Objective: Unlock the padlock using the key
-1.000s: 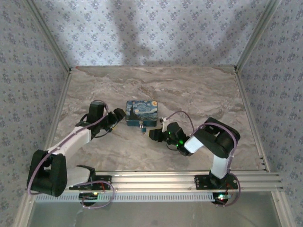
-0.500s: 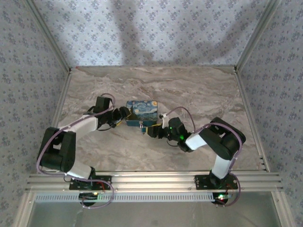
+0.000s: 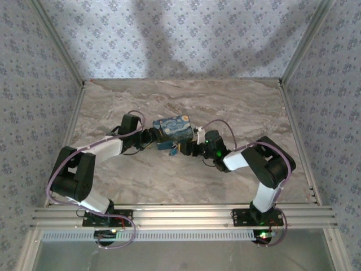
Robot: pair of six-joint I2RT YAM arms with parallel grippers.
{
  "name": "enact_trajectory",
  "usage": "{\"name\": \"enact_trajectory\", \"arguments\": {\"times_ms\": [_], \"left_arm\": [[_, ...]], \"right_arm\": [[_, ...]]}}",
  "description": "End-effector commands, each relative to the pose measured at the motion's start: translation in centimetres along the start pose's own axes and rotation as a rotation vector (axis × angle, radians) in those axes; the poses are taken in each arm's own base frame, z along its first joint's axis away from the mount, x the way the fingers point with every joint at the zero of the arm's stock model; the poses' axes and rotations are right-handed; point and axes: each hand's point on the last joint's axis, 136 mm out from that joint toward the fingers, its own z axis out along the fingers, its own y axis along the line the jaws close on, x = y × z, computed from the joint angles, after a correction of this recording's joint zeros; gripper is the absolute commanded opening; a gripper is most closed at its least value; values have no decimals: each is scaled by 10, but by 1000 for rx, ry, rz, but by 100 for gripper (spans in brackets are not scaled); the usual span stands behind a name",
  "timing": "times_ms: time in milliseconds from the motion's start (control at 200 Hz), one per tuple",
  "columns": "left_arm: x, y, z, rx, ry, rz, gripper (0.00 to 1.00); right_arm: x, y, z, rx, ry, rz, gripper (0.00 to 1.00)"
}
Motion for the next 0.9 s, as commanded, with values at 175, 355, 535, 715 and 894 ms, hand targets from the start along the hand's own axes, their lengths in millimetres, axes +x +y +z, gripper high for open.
{"name": "enact_trajectory", "arguments": {"times_ms": [175,355,535,715,894], "left_arm": [[35,31,8,-112,57,-29,64],[40,25,0,-96,42,-21,64],[39,21,-8,-84,23,-23,64],[32,15,-20,-95,-8,2,68],[20,-3,-39,-86,-51,53,71]], "right_arm": [[-22,-11,8,-25,-11,-35,59],[-28,-18,12,-29,-13,-43,60],[-27,-23,9,-19,-11,-37,60],[-26,-25,-11,-14,-41,-64,63],[-23,-16,-33,-91,-28,-109,66]]}}
